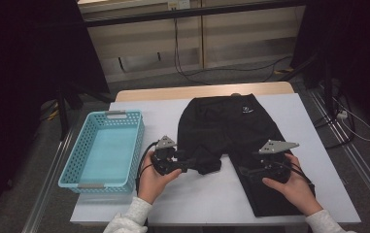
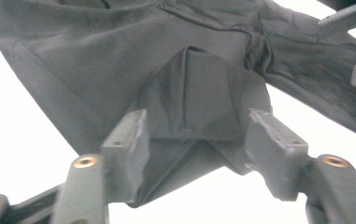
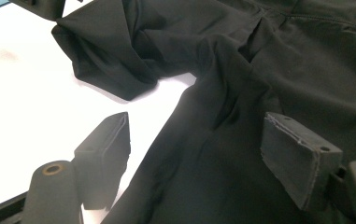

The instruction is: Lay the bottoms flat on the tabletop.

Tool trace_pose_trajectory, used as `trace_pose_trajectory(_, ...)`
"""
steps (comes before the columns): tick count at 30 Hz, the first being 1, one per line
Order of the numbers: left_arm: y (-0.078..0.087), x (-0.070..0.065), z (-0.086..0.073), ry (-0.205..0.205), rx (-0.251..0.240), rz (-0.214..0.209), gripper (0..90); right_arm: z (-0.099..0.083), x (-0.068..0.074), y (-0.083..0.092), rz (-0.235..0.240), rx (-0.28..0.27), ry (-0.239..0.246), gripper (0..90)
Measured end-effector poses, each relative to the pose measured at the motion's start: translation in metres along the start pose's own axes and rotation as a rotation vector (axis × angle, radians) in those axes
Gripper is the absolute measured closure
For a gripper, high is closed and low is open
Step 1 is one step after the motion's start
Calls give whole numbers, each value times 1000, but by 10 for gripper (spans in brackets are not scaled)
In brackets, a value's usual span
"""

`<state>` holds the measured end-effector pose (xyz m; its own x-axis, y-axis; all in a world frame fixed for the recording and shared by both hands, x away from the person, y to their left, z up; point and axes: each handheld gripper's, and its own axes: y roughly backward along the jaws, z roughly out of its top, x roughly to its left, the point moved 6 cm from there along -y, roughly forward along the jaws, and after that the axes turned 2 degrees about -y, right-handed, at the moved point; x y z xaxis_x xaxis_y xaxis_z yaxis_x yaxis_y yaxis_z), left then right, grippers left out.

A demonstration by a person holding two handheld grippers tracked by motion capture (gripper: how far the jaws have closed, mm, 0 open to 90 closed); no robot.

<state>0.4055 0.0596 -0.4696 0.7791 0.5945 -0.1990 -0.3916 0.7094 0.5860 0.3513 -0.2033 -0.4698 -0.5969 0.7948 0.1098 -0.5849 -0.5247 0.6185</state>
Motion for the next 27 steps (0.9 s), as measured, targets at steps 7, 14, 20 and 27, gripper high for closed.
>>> trace_pose_trajectory(7, -7, 4, -6, 15, 34, 6, 599, 1, 0, 0, -2, -2, -1, 242)
trace_pose_trajectory(14, -12, 3, -1, 53, 19, -8, 798, 0, 1, 1, 3, 2, 3, 242)
trace_pose_trajectory(20, -21, 0, 4, 62, 14, -7, 900, -1, 0, 4, 1, -3, -5, 242)
trace_pose_trajectory(27, -27, -14, 16, 35, -20, -57, 900, -1, 0, 1, 0, 0, -5, 240)
